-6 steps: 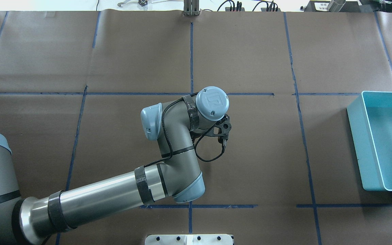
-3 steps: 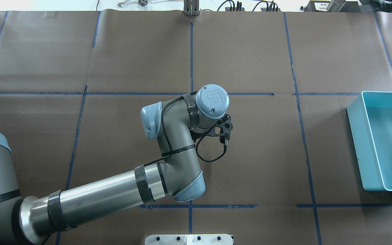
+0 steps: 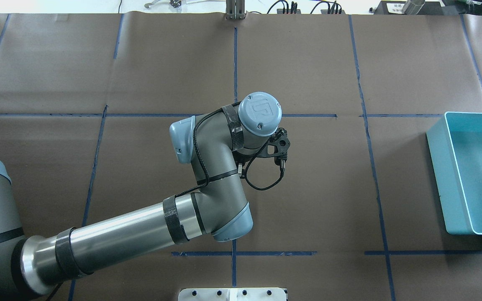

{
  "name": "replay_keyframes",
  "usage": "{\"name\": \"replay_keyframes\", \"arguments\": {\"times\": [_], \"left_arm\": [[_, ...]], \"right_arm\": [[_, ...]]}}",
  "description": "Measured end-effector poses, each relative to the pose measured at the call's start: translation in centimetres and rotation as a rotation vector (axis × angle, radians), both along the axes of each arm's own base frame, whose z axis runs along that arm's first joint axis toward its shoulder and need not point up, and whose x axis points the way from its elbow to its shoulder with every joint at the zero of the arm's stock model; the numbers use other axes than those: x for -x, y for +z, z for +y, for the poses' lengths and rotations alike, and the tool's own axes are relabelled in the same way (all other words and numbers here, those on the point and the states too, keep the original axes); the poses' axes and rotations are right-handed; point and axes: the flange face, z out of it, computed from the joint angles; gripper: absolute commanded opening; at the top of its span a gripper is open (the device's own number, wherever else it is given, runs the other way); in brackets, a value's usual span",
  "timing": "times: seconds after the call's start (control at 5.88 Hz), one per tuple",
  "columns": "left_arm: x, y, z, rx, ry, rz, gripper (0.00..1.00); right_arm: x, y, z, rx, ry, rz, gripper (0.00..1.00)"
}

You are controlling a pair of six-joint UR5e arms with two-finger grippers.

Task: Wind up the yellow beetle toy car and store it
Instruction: 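Lower the left gripper onto the car's roof and press down, then drag the pressed car backward away from the blue bin with left gripper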

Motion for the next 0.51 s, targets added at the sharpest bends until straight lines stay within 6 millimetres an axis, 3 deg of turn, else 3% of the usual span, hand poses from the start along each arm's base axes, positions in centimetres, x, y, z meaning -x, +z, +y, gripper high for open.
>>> {"name": "replay_keyframes", "arguments": {"times": [0.51], "left_arm": [[-0.12,-1.38,0.27,0.024,0.032,0.131,0.02]], "right_arm": [[-0.02,-0.03,-0.05,-0.002,0.000,0.000,1.00]]}}
